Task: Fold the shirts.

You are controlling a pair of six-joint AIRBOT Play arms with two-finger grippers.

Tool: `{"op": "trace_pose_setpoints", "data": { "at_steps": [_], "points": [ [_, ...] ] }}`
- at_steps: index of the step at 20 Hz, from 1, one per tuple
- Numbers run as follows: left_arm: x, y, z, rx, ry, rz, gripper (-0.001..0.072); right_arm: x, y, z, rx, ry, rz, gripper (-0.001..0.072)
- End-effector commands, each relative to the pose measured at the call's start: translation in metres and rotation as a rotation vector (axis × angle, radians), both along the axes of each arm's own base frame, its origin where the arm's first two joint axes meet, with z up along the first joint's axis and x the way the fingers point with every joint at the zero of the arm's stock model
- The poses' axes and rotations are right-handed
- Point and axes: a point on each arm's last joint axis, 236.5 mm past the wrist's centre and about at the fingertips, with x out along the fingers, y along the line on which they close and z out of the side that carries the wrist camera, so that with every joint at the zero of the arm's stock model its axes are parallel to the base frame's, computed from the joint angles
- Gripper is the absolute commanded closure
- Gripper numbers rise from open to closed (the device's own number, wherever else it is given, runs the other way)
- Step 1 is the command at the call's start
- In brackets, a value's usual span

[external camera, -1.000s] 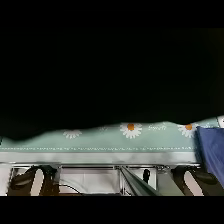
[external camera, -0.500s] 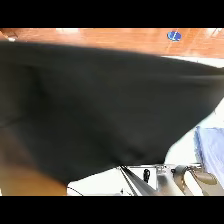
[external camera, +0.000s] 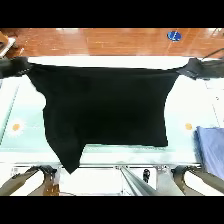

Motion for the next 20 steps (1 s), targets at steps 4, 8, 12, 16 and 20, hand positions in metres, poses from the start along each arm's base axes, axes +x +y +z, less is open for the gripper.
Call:
{"op": "trace_pose_setpoints", "data": {
  "at_steps": [4,8,12,16,20],
  "points": [
    [0.101,-0.01,-0.092,-0.254,0.133,0.032,0.0683,0.113,-0.011,-0.096,0.151,0.116,-0.099,0.0688],
    [0.099,-0.024,-0.09,-0.256,0.194,-0.098,0.0683,0.102,-0.01,-0.114,0.101,0.194,-0.011,0.0688],
    [0.031,-0.018,-0.096,-0.118,0.429,-0.323,0.0684,0.06,-0.016,-0.112,0.056,0.29,0.117,0.0688],
    [-0.029,0.021,-0.15,0.038,0.702,-0.273,0.0684,0.009,-0.028,-0.14,0.0,0.483,0.183,0.0688],
    [-0.073,0.009,-0.203,-0.012,0.839,-0.29,0.0684,-0.026,-0.018,-0.175,0.048,0.607,0.191,0.0688]
  ]
}}
